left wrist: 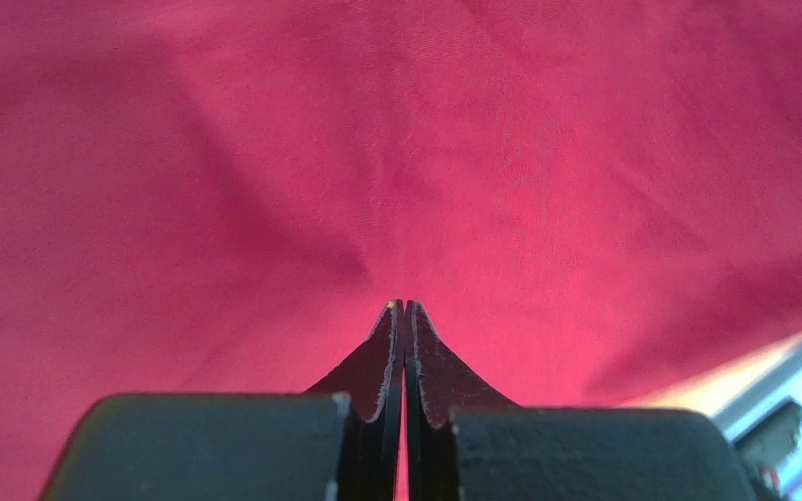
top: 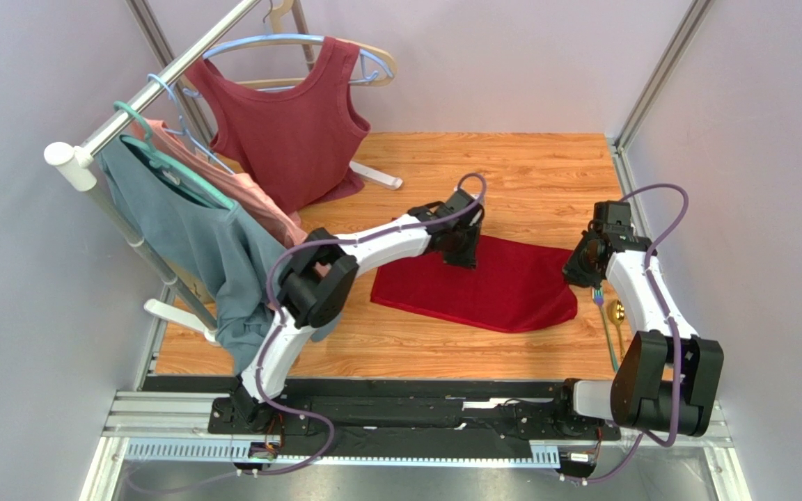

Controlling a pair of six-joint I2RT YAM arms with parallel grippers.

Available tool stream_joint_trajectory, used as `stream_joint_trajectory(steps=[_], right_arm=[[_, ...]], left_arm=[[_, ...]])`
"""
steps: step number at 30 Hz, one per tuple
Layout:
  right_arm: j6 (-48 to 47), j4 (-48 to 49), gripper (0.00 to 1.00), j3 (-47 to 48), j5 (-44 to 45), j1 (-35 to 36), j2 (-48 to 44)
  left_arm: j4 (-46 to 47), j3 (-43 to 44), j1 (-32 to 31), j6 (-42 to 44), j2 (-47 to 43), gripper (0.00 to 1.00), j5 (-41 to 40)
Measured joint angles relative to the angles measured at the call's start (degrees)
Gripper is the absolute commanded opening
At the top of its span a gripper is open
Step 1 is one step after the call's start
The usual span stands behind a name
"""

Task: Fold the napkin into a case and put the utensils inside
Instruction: Pick up the rectangle-folded napkin from the center of the board, then fold the rectangle-folded napkin at the center of the board.

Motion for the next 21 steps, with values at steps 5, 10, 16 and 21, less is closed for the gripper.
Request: stream_joint_trajectory(steps=[5,10,16,21], right_arm=[[-0.7,-2.1,0.0,0.3,-0.2,0.0,-1.3],[-0.7,-4.0,0.0,1.7,-2.3,0.0,-3.1],[-0.7,-5.6,0.0,6.6,-6.6,0.0,-4.5],[-0.3,-5.9,0.0,9.4,-10.0,1.1,-4.6]], left_arm=[[-2.4,8.5,-2.6,-3.0,8.0,0.0,-1.7],[-2.9,14.6,-4.2,-6.7,12.5,0.0,-0.9],[-2.2,20.3,-5.2,-10.1,16.5,0.0,1.6],[-1.6,19.2,-6.7,-9.7,15.9,0.0,2.1]])
